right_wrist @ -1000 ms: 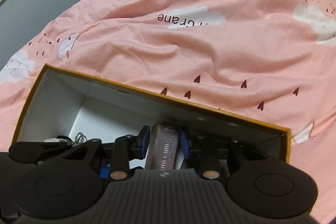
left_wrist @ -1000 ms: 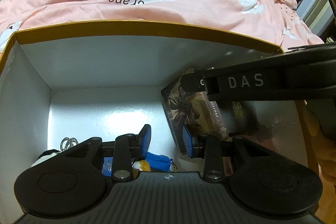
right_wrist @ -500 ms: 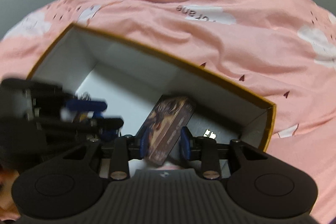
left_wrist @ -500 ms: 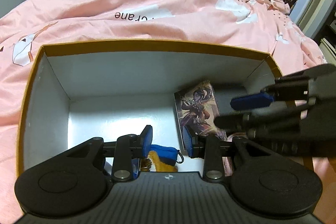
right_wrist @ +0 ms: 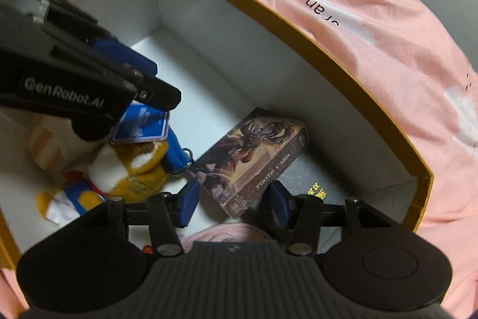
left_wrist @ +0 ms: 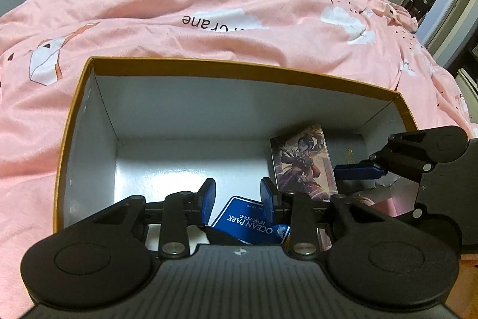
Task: Organize objects
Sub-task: 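Grasp white striped plush with left tool while right tool grasps brown keychain plush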
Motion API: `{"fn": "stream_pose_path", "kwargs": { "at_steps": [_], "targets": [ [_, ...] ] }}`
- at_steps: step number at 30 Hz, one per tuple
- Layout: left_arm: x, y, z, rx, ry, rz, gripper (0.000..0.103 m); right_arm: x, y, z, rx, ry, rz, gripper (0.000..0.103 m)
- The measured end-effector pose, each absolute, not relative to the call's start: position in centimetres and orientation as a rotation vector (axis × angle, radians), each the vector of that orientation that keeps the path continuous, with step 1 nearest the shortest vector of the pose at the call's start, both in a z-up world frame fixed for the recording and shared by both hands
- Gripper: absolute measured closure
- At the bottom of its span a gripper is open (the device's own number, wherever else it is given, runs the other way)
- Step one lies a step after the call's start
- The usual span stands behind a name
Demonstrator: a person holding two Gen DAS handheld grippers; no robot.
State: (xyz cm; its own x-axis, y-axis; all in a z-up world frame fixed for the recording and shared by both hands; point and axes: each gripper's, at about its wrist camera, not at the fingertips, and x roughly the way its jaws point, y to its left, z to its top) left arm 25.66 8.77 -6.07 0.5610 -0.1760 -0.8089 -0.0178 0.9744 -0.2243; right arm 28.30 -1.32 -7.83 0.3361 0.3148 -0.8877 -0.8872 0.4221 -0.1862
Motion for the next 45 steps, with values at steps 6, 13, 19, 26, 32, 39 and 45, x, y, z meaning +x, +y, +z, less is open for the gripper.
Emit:
{"fn": "stream_pose_path", "kwargs": {
  "at_steps": [6,13,19,26,32,39,45],
  "targets": [
    [25.8,9.0,-6.5,-0.243,0.983,-0.101,0.065,28.2,-1.4,-7.8,-0.756,0.87,0.91,0.054],
    [25.7,8.9,-6.4,-0.249,0.983,-0.109,0.065,28.8,-1.5,-7.9,-0.742,0.859,0.907,0.067],
    [25.4,9.0,-5.8,-0.253,0.96,-0.111,0.065,28.2,-1.8,-8.0,-0.786,0.871,0.943,0.06],
    [24.5,9.6,-2.7,-0.229,0.958,-0.11,0.065,28.5,-2.0,-8.1,-0.78,0.872,0.903,0.071],
    [23.3,9.4,-1.2,-0.089,1.059,-0.083,0.059,28.3,-4.4,-5.6,-0.634,0.909,0.915,0.075],
    [21.7,8.6,-2.7,0.023,1.165,-0.087,0.049,26.0,-6.0,-3.5,-0.324,1.064,1.055,0.054],
    [21.2,7.4,-4.5,0.15,1.178,-0.103,0.048,26.0,-2.4,-5.6,-0.31,1.14,1.036,0.056]
  ]
}}
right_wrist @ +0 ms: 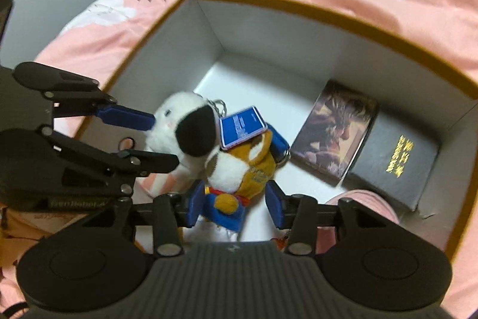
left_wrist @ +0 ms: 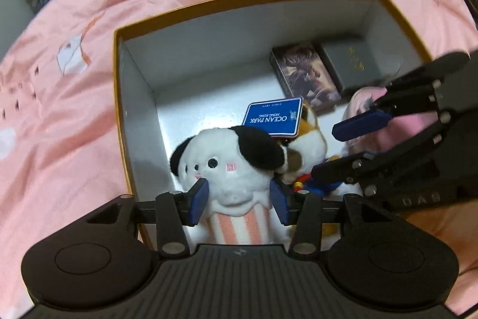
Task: Organize objects
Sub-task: 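Grasp white striped plush with left tool while right tool grasps brown keychain plush, then lift both plushes and stand them upright in the box with both tools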
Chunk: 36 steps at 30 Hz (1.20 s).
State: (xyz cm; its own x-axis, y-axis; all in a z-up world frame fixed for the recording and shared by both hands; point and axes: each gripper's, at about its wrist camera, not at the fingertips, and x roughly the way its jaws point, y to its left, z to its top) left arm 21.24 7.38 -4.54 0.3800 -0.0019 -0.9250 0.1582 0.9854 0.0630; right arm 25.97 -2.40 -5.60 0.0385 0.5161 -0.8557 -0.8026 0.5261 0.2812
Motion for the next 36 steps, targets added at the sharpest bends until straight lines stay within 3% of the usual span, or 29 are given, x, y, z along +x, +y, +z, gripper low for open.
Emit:
{"fn": "stream_pose_path", "kwargs": {
  "at_steps": [6,9,11,14,17,26,36],
  "targets": [
    [21.5,6.7,-5.1,0.253,1.171,-0.123,0.047,28.4,-0.8,-9.1,-0.228,1.247,1.036,0.056],
    [21.5,6.3,-5.2,0.291,1.17,-0.146,0.04,29.0,-0.8,-10.0,-0.163,1.306,1.042,0.061],
    [21.4,5.8,-5.4,0.311,1.17,-0.165,0.029,29.1,-0.9,-10.0,-0.138,1.315,1.04,0.065],
    [21.4,5.0,-5.8,0.355,1.168,-0.164,0.028,28.7,-0.4,-10.0,-0.139,1.312,1.036,0.068],
    [21.7,5.0,-5.6,0.359,1.154,-0.121,0.048,28.3,-0.4,-9.5,-0.148,1.292,1.04,0.069],
    [21.6,7.0,-4.9,0.012,1.156,-0.105,0.053,27.5,-1.3,-7.2,-0.217,1.248,1.013,0.07],
    [22.1,6.8,-4.8,-0.198,1.132,-0.156,0.06,29.7,-2.8,-8.6,-0.139,1.368,0.884,0.069]
  ]
}}
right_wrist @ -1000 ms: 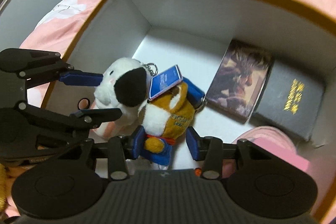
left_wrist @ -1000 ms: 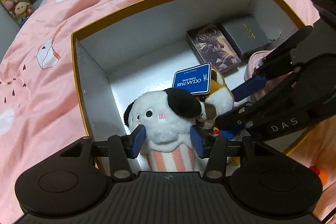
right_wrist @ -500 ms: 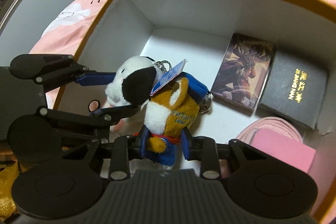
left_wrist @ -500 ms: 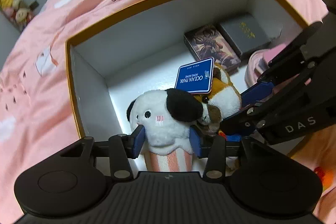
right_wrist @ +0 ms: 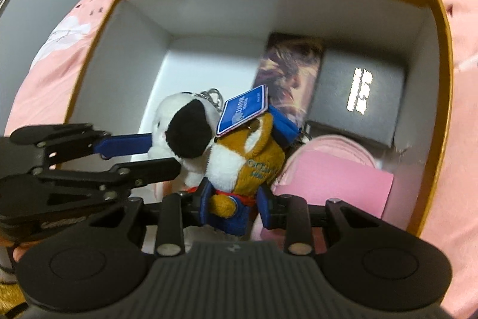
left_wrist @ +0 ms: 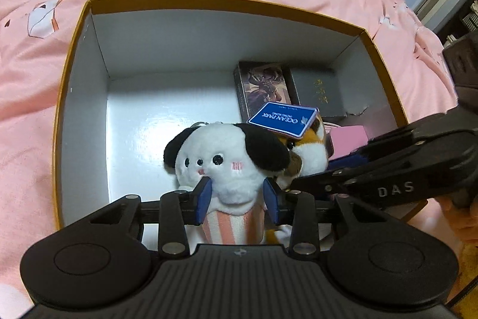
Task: Organize objects
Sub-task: 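Lift both plushes and stand them upright in the box with both tools, then open both tools to release plushes and withdraw from the box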
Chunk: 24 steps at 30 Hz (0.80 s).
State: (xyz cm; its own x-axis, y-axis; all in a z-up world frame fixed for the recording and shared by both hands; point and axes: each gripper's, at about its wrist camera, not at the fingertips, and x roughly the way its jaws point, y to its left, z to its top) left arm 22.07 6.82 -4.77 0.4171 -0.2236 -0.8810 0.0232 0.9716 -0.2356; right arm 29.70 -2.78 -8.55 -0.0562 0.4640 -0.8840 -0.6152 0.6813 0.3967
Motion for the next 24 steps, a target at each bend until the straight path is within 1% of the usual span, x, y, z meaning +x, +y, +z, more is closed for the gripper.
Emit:
{"fn": "stream_pose_path", "kwargs": {
  "at_steps": [4,10,15,16,18,19,20,24],
  "targets": [
    [21.7,6.1,-4.8,-0.184,1.107,-0.133,0.06,29.8,-4.0,-9.1,-0.131,1.385,0.886,0.069],
    [20.6,5.1,-4.8,-0.143,1.038,-0.075,0.058,29.5,-4.3,-9.0,-0.134,1.358,0.89,0.066],
    [19.6,5.4,-4.2,-0.168,0.998,-0.058,0.053,28.6,-4.9,-8.1,-0.147,1.311,0.868,0.065],
    [19.4,5.3,-4.1,-0.167,0.988,-0.048,0.051,28.3,-5.0,-7.7,-0.155,1.291,0.866,0.062],
    [18.7,5.2,-3.4,-0.155,0.956,-0.022,0.046,27.6,-5.4,-6.8,-0.177,1.244,0.856,0.055],
    [18.4,5.2,-3.1,-0.152,0.942,-0.016,0.044,27.2,-5.6,-6.2,-0.192,1.214,0.846,0.049],
    [18.1,5.1,-2.8,-0.149,0.928,-0.015,0.044,26.8,-5.9,-5.7,-0.204,1.185,0.84,0.046],
    [16.6,4.5,-1.2,-0.138,0.884,-0.027,0.042,24.9,-7.4,-3.6,-0.221,1.082,0.824,0.046]
  ]
}}
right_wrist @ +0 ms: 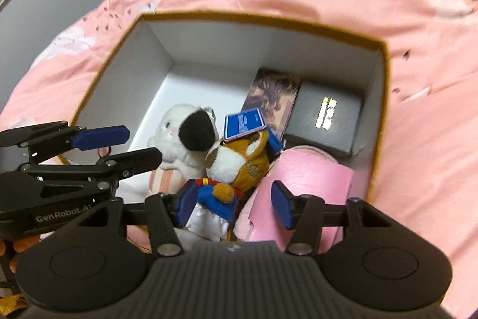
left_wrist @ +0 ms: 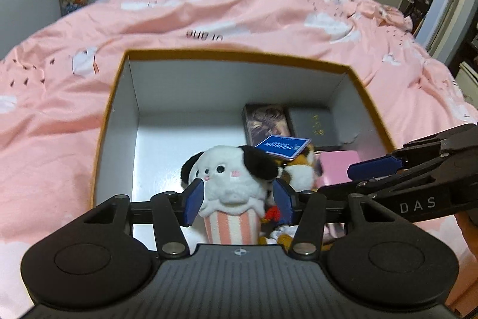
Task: Organize objects
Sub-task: 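Open both tools to release plushes and withdraw from the box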
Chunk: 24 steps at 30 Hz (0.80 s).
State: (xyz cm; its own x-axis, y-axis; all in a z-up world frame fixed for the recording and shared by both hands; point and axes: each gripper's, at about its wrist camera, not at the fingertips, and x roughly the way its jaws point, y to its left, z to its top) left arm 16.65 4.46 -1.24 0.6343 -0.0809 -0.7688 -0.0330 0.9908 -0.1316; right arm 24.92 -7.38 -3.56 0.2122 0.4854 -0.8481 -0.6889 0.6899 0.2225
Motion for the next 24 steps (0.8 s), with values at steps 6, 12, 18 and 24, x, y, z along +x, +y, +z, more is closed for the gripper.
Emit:
{"fn": "stream_pose_path", "kwargs": {
  "at_steps": [6,12,18,24],
  "targets": [
    [14.3,4.7,0.4,-0.153,0.914,-0.109,0.041,21.4,-9.6,-1.0,-0.166,0.929,0.826,0.046],
    [10.9,7.3,0.8,-0.192,0.952,-0.073,0.041,17.8,-10.9,-1.2,-0.101,0.888,0.825,0.047],
    [8.3,9.8,0.0,-0.226,1.026,0.023,0.035,15.8,-10.8,-3.8,-0.025,0.974,0.856,0.047],
    [8.2,12.2,-2.8,-0.322,1.134,0.095,0.034,13.7,-9.2,-5.9,-0.042,1.053,0.921,0.048]
  ]
}}
